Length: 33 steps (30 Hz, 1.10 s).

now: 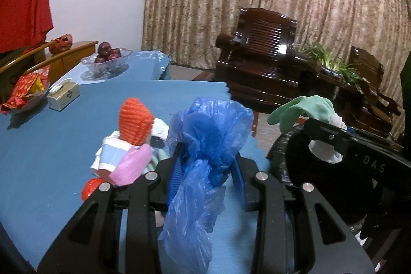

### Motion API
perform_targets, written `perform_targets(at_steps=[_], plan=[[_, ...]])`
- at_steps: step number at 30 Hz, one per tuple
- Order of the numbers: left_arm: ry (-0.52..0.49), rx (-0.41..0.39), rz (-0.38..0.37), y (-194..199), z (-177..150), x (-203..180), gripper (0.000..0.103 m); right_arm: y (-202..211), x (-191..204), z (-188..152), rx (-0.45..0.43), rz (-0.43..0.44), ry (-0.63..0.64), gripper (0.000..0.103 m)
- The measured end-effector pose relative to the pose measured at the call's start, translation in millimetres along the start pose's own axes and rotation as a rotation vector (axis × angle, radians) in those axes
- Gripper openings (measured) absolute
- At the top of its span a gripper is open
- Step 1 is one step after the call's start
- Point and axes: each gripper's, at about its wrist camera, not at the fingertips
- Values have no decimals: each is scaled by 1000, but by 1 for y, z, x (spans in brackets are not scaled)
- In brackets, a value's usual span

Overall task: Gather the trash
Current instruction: 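Lift the green glove with the right gripper toward the bin while the left holds the bag, then open both grippers over the bin to drop the blue bag and green glove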

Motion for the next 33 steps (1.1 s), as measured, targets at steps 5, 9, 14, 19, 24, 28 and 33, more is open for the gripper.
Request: perform_targets(at_steps=[5, 9, 14, 19, 24, 28, 33], plan=[[-17, -3, -47, -3, 3, -25, 34, 19, -20, 2, -20, -39, -12, 29], [-30, -4, -90, -7, 5, -46, 34, 32, -35, 2, -30, -74, -22, 29], [-47, -4, -148, -14, 6, -74, 34, 47, -57, 2, -44, -122, -35, 29], [-57, -2, -208, -24, 5, -97, 34, 63, -78, -2, -48, -175, -44, 29], [-64, 15, -260, -36, 3, -119, 34, 75, -99, -7, -40, -225, -55, 29], [-88, 20, -287, -46, -2, -136, 34, 80, -115, -13, -25, -269, -63, 29], [-99, 52, -334, -65, -7, -158, 34, 84, -136, -21, -6, -314, -82, 30]])
Point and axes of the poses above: each gripper's, at about its wrist camera, not at the fingertips, and y roughly against the way its jaws point, x to its left, z to its top, and after that the axes turned 8 degrees about -x, right-handed
